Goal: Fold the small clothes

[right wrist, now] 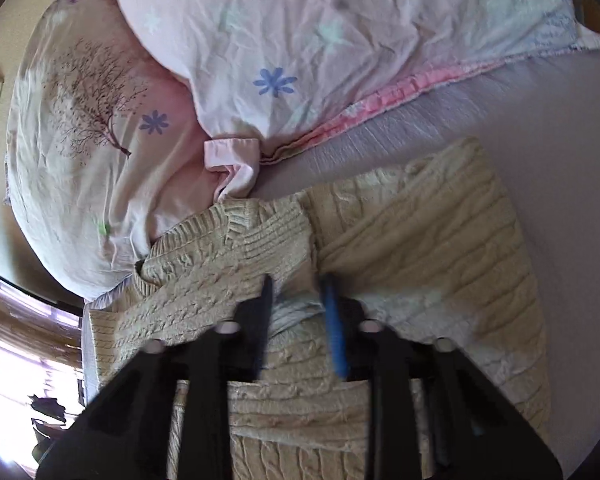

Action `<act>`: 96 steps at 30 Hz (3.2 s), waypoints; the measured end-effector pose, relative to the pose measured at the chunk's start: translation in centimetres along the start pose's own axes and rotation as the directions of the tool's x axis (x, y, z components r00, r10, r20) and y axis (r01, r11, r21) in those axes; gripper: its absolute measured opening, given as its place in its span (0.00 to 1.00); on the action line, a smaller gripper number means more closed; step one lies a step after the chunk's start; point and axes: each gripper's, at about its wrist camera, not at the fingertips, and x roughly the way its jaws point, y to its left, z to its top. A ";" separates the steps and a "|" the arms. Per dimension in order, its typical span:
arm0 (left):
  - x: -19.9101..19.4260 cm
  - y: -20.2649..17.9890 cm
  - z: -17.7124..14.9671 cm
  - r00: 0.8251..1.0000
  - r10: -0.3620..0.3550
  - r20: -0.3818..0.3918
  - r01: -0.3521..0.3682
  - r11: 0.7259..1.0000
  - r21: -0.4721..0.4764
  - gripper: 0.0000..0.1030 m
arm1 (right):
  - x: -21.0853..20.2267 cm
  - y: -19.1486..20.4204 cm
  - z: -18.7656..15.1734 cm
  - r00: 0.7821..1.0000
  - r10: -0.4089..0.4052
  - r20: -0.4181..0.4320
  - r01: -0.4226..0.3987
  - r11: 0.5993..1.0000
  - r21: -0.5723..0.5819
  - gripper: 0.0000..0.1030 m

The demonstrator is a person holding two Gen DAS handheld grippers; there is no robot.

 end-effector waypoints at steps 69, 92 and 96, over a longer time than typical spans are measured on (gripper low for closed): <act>12.0 -0.4 11.8 0.971 -0.239 -0.027 0.221 0.932 -0.288 0.54 | -8.6 -5.6 0.3 0.951 0.176 0.254 -0.202 0.976 0.080 0.98; 24.3 -31.8 6.1 0.431 -0.867 -0.252 0.676 0.495 -0.547 0.20 | -13.5 -11.8 -1.0 0.951 0.153 0.269 -0.185 0.978 0.097 0.98; 18.4 -28.9 8.9 0.523 -0.840 -0.144 0.778 0.540 -0.322 0.64 | -13.5 -11.4 -0.3 0.959 0.196 0.206 -0.207 0.978 0.032 0.98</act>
